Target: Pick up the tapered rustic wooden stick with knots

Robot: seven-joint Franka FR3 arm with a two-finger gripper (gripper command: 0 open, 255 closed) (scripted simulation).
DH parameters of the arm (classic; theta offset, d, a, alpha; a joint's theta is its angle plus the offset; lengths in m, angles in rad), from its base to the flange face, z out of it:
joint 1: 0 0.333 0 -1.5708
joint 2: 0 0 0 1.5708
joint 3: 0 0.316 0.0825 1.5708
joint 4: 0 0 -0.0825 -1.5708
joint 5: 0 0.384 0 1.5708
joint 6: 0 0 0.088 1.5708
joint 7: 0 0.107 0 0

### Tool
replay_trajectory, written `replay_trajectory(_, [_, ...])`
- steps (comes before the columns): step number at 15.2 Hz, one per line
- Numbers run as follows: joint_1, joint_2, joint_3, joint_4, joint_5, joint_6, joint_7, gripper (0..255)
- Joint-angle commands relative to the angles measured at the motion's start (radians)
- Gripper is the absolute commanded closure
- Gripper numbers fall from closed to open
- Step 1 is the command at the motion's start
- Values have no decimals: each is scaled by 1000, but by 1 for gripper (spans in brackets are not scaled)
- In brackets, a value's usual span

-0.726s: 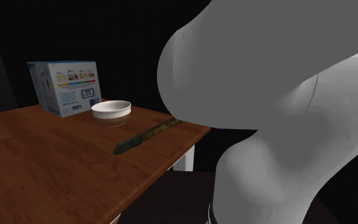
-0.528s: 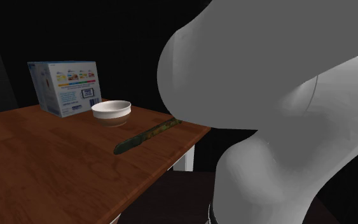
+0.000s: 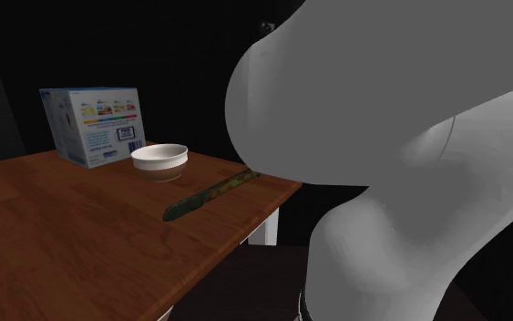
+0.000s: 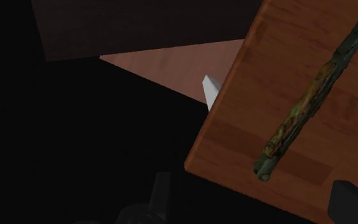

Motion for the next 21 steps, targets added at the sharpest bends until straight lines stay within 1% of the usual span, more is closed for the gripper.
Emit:
replay_trajectory(1, [8, 4, 47, -54, 32, 57, 73, 0])
replay_trajectory(7, [28, 92, 191, -142, 119, 227, 277, 0])
replay_trajectory(11, [29, 202, 296, -165, 166, 358, 417, 0])
replay_trajectory(14, [14, 310, 379, -162, 182, 461, 530, 0])
replay_trajectory(17, [-19, 437, 468, -143, 167, 566, 657, 0])
replay_trajectory(18, [-36, 484, 499, -133, 151, 601, 705, 0])
replay_trajectory(20, [-76, 581, 561, -109, 97, 667, 811, 0])
replay_trajectory(21, [-82, 598, 566, -113, 84, 685, 821, 0])
